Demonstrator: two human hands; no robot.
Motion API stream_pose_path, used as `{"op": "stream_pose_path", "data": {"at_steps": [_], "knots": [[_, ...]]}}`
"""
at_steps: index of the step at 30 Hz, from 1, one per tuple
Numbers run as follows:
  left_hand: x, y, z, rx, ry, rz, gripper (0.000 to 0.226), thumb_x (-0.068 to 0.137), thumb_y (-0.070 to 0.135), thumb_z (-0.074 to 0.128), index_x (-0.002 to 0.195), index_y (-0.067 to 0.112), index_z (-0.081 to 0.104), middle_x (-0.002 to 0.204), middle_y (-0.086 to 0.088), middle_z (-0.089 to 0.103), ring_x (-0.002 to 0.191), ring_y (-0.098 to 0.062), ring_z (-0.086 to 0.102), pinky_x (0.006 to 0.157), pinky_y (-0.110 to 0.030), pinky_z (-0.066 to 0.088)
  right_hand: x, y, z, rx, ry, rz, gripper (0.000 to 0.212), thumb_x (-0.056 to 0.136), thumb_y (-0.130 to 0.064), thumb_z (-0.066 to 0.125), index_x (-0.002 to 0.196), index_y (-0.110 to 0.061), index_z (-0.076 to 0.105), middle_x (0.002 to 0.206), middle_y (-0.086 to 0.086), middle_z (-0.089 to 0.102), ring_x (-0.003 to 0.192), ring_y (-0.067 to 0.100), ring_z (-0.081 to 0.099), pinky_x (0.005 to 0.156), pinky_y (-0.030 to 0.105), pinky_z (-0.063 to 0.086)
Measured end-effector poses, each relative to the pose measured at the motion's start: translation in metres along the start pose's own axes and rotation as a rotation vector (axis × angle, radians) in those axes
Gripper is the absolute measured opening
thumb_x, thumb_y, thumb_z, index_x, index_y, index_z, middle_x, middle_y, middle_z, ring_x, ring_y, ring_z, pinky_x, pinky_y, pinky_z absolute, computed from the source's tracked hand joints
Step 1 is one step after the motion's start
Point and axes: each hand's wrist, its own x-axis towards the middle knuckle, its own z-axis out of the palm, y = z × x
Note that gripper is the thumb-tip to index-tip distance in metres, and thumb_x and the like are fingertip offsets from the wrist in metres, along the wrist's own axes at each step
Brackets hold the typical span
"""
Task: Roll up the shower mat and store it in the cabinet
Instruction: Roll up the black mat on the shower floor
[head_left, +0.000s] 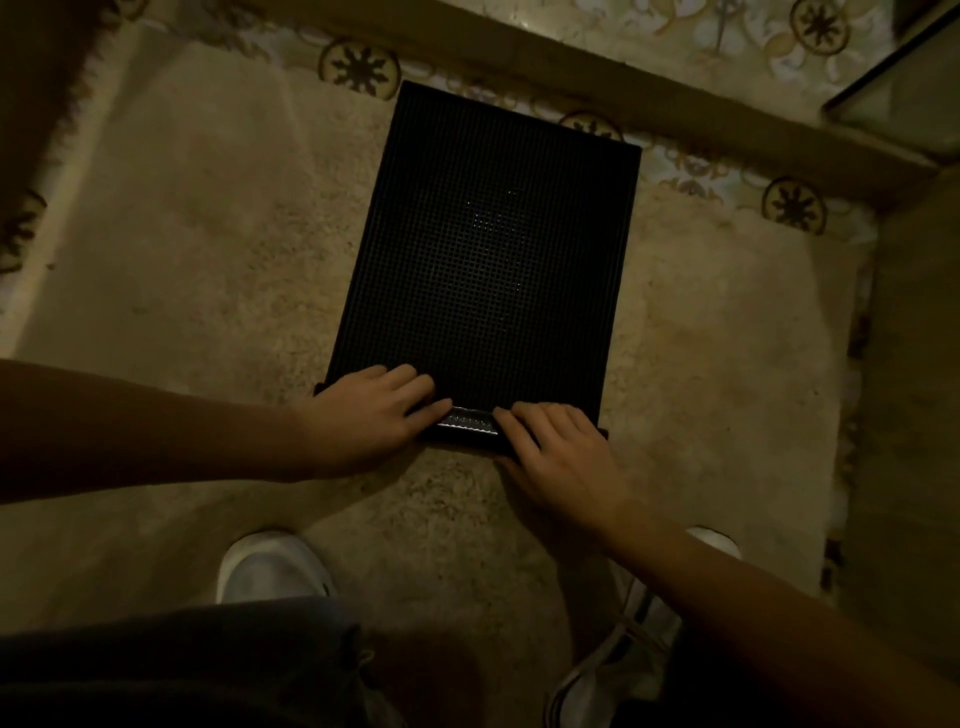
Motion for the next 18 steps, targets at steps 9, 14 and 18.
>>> {"op": "stream_pose_path", "data": {"at_steps": [9, 14, 18], "knots": [[0.0064, 0.0053, 0.003, -0.089, -0.145, -0.118, 0.07, 0.091, 0.025, 0.052, 0.146, 0.017, 0.011, 0.137, -0.011, 0.034, 0.111, -0.027, 0.042, 0.057, -0.032, 0.036, 0.0018, -0.0066, -0.0037, 0.147, -0.052, 0.13, 0.05, 0.092, -0.025, 0.064, 0.137, -0.014, 0.046, 0.122, 0.008, 0.059, 0.1, 0.027, 0.054, 0.077, 0.039, 0.052], [0.0079, 0.0045, 0.0045, -0.132, -0.147, -0.133, 0.071, 0.092, 0.021, 0.05, 0.151, 0.018, 0.01, 0.142, -0.012, 0.031, 0.119, -0.027, 0.036, 0.067, -0.031, 0.039, -0.0035, -0.0102, -0.0001, 0.131, -0.062, 0.236, 0.061, 0.085, -0.025, 0.07, 0.14, -0.021, 0.045, 0.121, 0.013, 0.054, 0.1, 0.031, 0.05, 0.073, 0.043, 0.05], [0.0048, 0.0029, 0.0064, -0.255, -0.13, -0.179, 0.074, 0.093, 0.013, 0.05, 0.153, 0.022, 0.008, 0.143, -0.011, 0.028, 0.12, -0.026, 0.033, 0.086, -0.034, 0.045, -0.0054, -0.0087, 0.0016, 0.158, -0.051, 0.29, 0.058, 0.09, -0.03, 0.065, 0.143, -0.028, 0.043, 0.118, 0.012, 0.05, 0.099, 0.028, 0.046, 0.073, 0.041, 0.045]]}}
